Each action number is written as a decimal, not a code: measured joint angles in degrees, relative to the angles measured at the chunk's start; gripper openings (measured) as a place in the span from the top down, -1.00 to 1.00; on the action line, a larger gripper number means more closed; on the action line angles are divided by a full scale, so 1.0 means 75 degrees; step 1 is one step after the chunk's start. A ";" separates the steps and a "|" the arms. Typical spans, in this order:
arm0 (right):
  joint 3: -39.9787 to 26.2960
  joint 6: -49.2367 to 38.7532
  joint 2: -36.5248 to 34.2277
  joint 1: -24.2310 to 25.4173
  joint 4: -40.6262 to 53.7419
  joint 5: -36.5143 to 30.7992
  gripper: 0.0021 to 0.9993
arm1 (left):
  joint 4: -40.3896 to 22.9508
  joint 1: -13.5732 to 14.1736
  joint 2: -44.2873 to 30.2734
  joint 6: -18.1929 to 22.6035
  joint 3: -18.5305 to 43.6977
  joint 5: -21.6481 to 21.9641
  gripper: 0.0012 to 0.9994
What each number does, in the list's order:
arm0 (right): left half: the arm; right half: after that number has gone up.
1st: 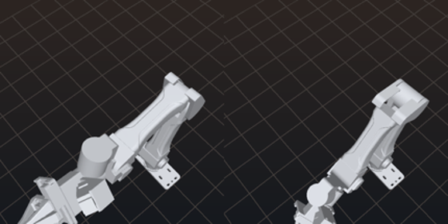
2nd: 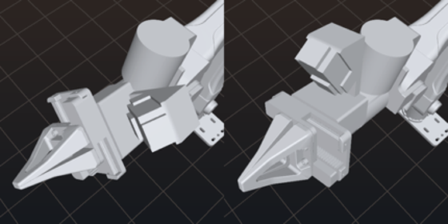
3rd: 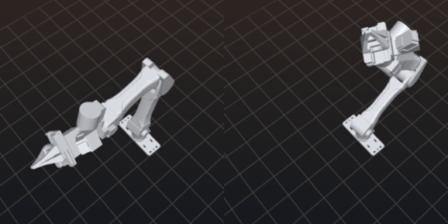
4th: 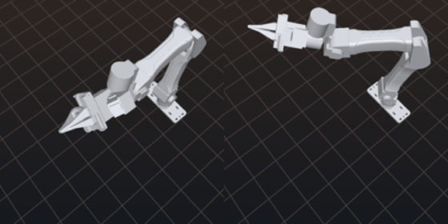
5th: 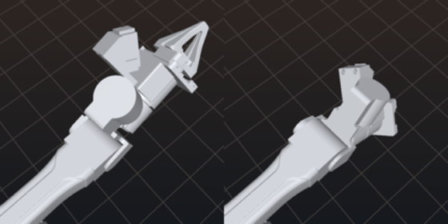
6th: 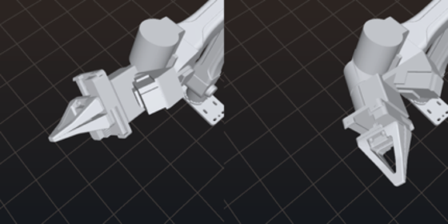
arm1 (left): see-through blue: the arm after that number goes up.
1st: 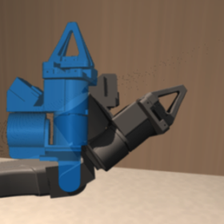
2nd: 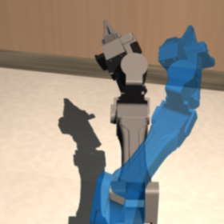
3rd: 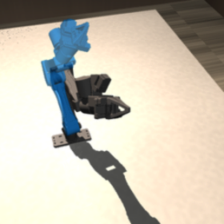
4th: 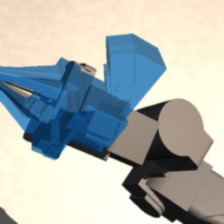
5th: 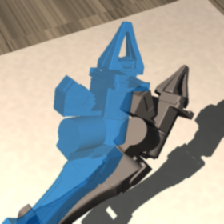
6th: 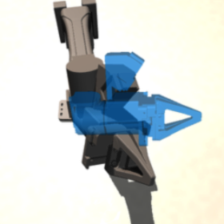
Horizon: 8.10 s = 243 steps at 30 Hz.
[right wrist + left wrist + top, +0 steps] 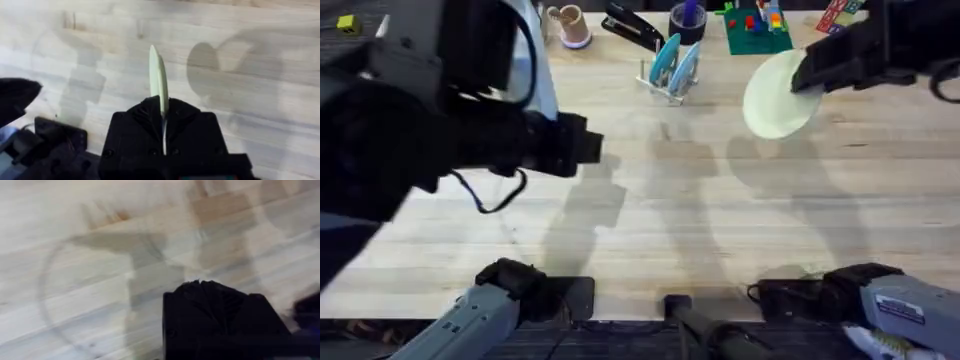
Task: Pick up the plates from the table one by one and place each into a slot on the dish rack.
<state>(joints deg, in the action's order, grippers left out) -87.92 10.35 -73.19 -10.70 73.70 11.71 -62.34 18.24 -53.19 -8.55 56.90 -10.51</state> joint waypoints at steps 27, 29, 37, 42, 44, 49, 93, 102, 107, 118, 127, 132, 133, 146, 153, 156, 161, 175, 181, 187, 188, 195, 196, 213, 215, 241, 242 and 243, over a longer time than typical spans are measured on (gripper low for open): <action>-0.3939 0.2646 -0.2556 -0.1307 0.1378 -0.1602 0.94 | -0.0159 0.0000 0.0000 0.0346 0.0735 0.2006 -0.99; -0.4227 0.2901 -0.2876 -0.1371 0.1440 -0.1628 0.94 | -0.0159 0.0000 0.0000 0.0346 0.0735 0.2009 -0.99; -0.4710 0.4406 -0.3859 -0.1747 0.1361 -0.2180 0.94 | -0.0159 0.0000 0.0000 0.0346 0.0735 0.2009 -0.99; -0.4713 0.5197 -0.4008 -0.1900 0.1044 -0.2459 0.94 | -0.0114 0.0000 0.0000 0.0346 0.0735 0.2009 -0.99; -0.4719 0.5409 -0.4007 -0.1924 0.0835 -0.2516 0.94 | -0.0100 0.0000 0.0000 0.0346 0.0735 0.2009 -0.99; -0.4758 0.5955 -0.4007 -0.2015 0.0554 -0.2599 0.94 | -0.0057 0.0000 0.0000 0.0346 0.0735 0.2009 -0.99; -0.4800 0.6715 -0.4929 -0.2110 -0.0477 -0.2623 0.94 | -0.0057 0.0000 0.0000 0.0343 0.0735 0.2009 -0.99; -0.4800 0.6770 -0.5246 -0.2122 -0.0654 -0.2623 0.94 | -0.0054 0.0000 0.0000 0.0343 0.0735 0.2009 -0.99; -0.4800 0.6790 -0.5354 -0.2122 -0.0708 -0.2623 0.94 | -0.0054 0.0000 0.0002 0.0343 0.0735 0.2009 -0.99; -0.4800 0.6799 -0.5753 -0.2122 -0.0812 -0.2623 0.94 | -0.0057 0.0000 0.0001 0.0343 0.0735 0.2009 -0.99; -0.4800 0.6825 -0.5796 -0.2122 -0.0834 -0.2623 0.94 | -0.0057 0.0000 0.0000 0.0343 0.0735 0.2009 -0.99; -0.4800 0.6825 -0.6004 -0.2122 -0.0846 -0.2623 0.94 | -0.0057 0.0000 0.0000 0.0343 0.0735 0.2009 -0.99; -0.4800 0.6828 -0.6067 -0.2122 -0.0849 -0.2623 0.94 | -0.0057 0.0000 0.0000 0.0343 0.0735 0.2009 -0.99; -0.4800 0.6855 -0.6309 -0.2122 -0.0852 -0.2623 0.94 | -0.0057 0.0000 0.0000 0.0343 0.0735 0.2009 -0.99; -0.4800 0.6855 -0.6416 -0.2122 -0.0858 -0.2626 0.94 | -0.0057 0.0000 0.0000 0.0343 0.0735 0.2009 -0.99; -0.4800 0.6860 -0.6601 -0.2122 -0.0919 -0.2623 0.94 | -0.0057 0.0000 0.0000 0.0343 0.0735 0.2009 -0.99; -0.4800 0.6881 -0.6751 -0.2122 -0.0963 -0.2624 0.94 | -0.0056 0.0000 0.0000 0.0343 0.0735 0.2009 -0.99; -0.4800 0.6884 -0.6749 -0.2122 -0.0997 -0.2623 0.94 | -0.0057 0.0000 0.0000 0.0343 0.0735 0.2009 -0.99; -0.4800 0.6884 -0.6749 -0.2122 -0.0997 -0.2623 0.94 | -0.0054 0.0000 0.0000 0.0343 0.0735 0.2009 -0.99; -0.4800 0.6894 -0.6749 -0.2122 -0.1000 -0.2623 0.90 | -0.0054 0.0000 0.0000 0.0343 0.0735 0.2009 -0.99; -0.4800 0.6909 -0.6749 -0.2122 -0.1006 -0.2623 0.85 | -0.0054 0.0000 0.0000 0.0343 0.0735 0.2009 -0.99; -0.4802 0.6942 -0.6749 -0.2124 -0.1053 -0.2623 0.43 | -0.0025 0.0000 0.0000 0.0343 0.0735 0.2009 -0.99; -0.4800 0.6942 -0.6749 -0.2124 -0.1053 -0.2623 0.43 | -0.0010 0.0000 0.0000 0.0343 0.0735 0.2009 -0.99; -0.4800 0.6966 -0.6747 -0.2150 -0.1050 -0.2629 -0.12 | -0.0007 0.0000 0.0002 0.0343 0.0735 0.2009 -0.99; -0.4800 0.6964 -0.6741 -0.2180 -0.1047 -0.2652 -0.22 | -0.0007 0.0000 0.0000 0.0343 0.0735 0.2011 -0.99; -0.5356 0.4420 -0.5337 -0.2238 0.1502 -0.2856 -0.99 | -0.0007 0.0000 0.0000 0.0343 0.0735 0.2012 -0.99; -0.5449 0.4204 -0.5336 -0.2238 0.1610 -0.2859 -0.98 | -0.0007 0.0000 0.0000 0.0343 0.0735 0.2009 -0.99; -0.5550 0.3942 -0.5336 -0.2238 0.1752 -0.2863 -0.98 | -0.0007 0.0000 0.0000 0.0343 0.0735 0.2010 -0.99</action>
<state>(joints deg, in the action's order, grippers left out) -129.54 39.91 -113.21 -27.49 86.84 -9.77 -62.39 18.24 -53.19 -5.98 62.41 4.56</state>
